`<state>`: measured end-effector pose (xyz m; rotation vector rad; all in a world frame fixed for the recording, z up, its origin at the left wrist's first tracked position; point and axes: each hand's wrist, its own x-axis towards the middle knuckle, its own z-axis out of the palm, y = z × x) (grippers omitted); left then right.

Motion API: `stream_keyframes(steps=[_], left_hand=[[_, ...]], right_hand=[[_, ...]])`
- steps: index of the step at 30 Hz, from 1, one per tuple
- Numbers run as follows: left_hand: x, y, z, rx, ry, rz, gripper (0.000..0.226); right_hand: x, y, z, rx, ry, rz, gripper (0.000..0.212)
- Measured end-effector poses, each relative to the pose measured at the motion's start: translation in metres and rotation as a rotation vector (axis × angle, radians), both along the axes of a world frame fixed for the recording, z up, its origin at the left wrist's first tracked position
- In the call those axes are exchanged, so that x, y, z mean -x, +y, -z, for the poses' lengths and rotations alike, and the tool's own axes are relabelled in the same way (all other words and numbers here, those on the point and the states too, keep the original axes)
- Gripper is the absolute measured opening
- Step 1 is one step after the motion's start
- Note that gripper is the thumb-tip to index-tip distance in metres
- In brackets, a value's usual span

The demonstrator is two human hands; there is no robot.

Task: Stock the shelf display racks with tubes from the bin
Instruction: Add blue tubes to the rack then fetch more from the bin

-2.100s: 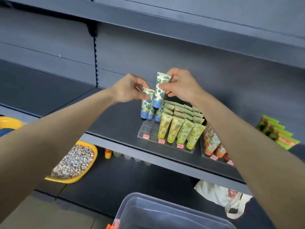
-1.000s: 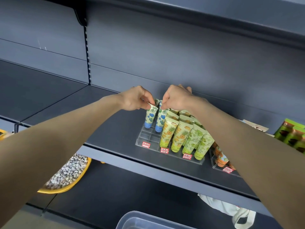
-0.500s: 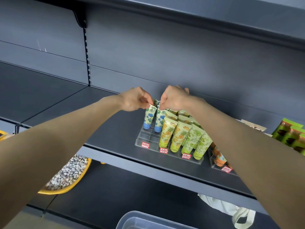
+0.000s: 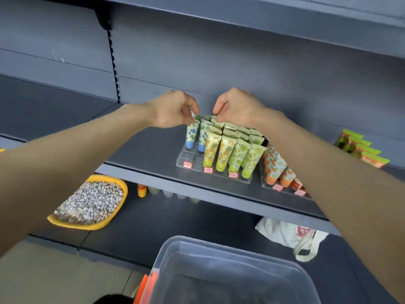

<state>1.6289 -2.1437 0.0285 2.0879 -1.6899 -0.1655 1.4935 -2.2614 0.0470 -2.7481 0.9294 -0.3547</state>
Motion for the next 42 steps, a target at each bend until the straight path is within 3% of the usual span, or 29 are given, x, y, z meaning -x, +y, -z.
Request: stream_keyframes(steps=[7,11,17,21,24,27,34,42], left_hand=[[0.084,0.061,0.055,-0.098,0.056,0.073,0.021],[0.126,0.091,0.141,-0.307,0.155,0.063,0.023],[0.168,0.132,0.271,-0.636,0.294,-0.03,0.026],[0.181,0.141,0.334,-0.743,0.371,-0.092,0.034],[0.185,0.142,0.363,-0.817,0.433,-0.138,0.038],[0.185,0.14,0.385,-0.812,0.483,-0.162,0.05],[0.19,0.124,0.413,-0.73,0.638,-0.1,0.064],[0.198,0.124,0.426,-0.89,0.504,0.026,0.024]], right_hand=[[0.094,0.063,0.052,-0.099,0.0,-0.051,0.018],[0.142,0.097,0.135,-0.219,0.064,-0.047,0.018],[0.196,0.144,0.28,-0.557,0.273,0.038,0.026],[0.203,0.163,0.351,-0.748,0.363,0.062,0.028],[0.197,0.171,0.388,-0.857,0.45,0.085,0.05],[0.189,0.172,0.413,-0.837,0.506,0.018,0.073],[0.183,0.177,0.442,-0.795,0.508,0.054,0.088],[0.193,0.173,0.447,-1.183,0.415,0.364,0.064]])
